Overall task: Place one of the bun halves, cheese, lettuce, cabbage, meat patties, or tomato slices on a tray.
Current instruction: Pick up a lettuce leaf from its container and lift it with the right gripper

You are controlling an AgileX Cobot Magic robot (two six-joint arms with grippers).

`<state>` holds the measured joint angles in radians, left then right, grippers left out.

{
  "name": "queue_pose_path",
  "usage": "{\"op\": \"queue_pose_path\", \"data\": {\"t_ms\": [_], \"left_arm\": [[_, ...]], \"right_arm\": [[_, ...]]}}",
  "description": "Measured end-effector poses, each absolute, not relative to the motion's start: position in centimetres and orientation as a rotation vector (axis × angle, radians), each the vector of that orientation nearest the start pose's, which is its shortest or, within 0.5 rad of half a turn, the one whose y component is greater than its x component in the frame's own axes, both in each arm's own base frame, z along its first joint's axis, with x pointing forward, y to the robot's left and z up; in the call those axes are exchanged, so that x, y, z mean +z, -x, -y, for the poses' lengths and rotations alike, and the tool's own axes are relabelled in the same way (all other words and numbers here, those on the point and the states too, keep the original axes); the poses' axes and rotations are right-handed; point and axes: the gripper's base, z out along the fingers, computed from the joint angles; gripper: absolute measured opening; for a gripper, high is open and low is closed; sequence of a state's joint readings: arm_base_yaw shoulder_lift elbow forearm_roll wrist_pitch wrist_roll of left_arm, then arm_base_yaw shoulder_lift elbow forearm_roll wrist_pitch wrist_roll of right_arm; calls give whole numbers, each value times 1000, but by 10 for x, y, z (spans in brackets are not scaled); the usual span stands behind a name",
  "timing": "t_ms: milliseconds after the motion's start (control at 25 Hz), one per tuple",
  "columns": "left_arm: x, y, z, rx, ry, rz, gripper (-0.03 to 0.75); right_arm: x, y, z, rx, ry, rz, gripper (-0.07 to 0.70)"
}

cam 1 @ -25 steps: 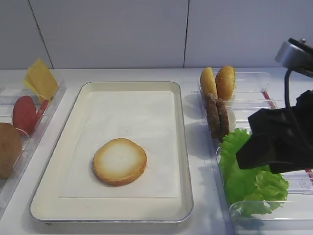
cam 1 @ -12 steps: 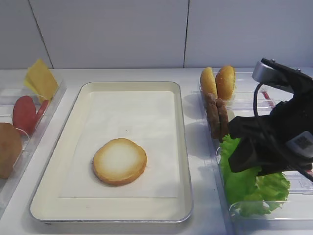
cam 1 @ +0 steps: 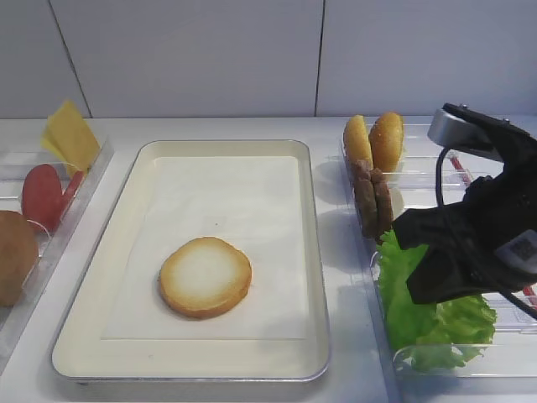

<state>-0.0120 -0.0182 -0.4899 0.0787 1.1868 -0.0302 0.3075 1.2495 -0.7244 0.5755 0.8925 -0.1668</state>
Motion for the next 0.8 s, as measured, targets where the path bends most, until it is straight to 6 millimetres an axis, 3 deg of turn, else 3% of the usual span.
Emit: {"op": "queue_pose_path", "data": {"t_ms": [480, 800], "left_arm": [[265, 12, -7, 72, 30, -2160, 456], [265, 12, -7, 72, 30, -2160, 456]], "right_arm": [[244, -182, -108, 875, 363, -2822, 55], [280, -169, -106, 919, 421, -2658, 55]]}}
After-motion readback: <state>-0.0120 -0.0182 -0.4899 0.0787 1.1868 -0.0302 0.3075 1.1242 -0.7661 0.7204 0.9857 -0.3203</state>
